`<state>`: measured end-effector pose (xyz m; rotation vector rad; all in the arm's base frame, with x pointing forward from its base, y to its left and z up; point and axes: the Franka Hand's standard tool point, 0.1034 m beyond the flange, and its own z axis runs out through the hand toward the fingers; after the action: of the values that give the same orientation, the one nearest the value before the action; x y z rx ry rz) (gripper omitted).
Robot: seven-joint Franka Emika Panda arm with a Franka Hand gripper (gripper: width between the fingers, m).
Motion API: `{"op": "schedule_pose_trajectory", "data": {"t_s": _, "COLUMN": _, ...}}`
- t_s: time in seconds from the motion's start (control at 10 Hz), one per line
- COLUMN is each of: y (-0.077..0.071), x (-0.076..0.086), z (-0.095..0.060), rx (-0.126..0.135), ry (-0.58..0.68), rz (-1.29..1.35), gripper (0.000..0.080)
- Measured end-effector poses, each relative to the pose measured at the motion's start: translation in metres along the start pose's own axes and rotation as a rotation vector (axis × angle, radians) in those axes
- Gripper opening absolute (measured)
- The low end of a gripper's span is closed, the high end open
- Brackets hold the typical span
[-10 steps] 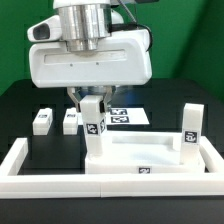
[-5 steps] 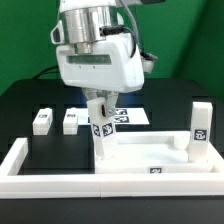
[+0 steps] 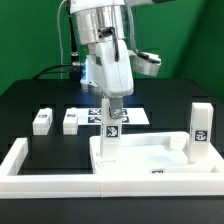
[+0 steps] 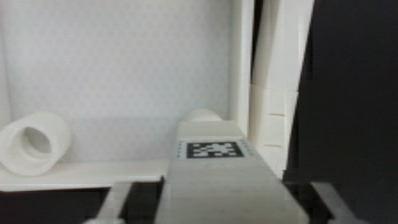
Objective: Assemble desk
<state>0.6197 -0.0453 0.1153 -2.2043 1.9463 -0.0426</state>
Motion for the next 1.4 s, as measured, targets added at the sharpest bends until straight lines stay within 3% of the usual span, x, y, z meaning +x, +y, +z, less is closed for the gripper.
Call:
{"op": "schedule_pose_trajectory", "data": {"t_s": 0.1, "y": 0.000, "x": 0.000, "z": 0.000, "rx": 0.000, "ry": 0.000, "rz": -0.021, "gripper": 0.0367}}
{"op": "schedule_pose_trajectory", "data": {"t_s": 0.2, "y": 0.001, "x": 0.000, "z": 0.000, "rx": -0.009, "ry": 0.004, "rz": -0.075, "gripper": 0.0518}}
{"op": "schedule_pose_trajectory", "data": {"t_s": 0.3, "y": 0.004, "x": 0.001, "z": 0.001, "rx": -0.034, "ry": 0.016, "rz": -0.219, "gripper": 0.0609}}
{"op": "schedule_pose_trajectory", "data": {"t_s": 0.4, "y": 0.005, "x": 0.001, "z": 0.001, "rx": -0.061, "ry": 0.037, "rz": -0.457, "gripper": 0.0637}}
{"op": "schedule_pose_trajectory", "data": {"t_s": 0.9, "y": 0.006, "x": 0.002, "z": 0.002, "rx": -0.074, "ry": 0.031, "rz": -0.848, "gripper": 0.0649}}
{"op": "schedule_pose_trajectory", "data": {"t_s": 1.1, "y": -0.002, "x": 0.009, "z": -0.004, "rx": -0.095, "ry": 0.047, "rz": -1.230, "gripper": 0.0649}}
{"op": "schedule_pose_trajectory", "data": {"t_s": 1.4, "y": -0.007, "x": 0.003, "z": -0.005, "rx": -0.084, "ry": 0.059, "rz": -1.244, "gripper": 0.0637}}
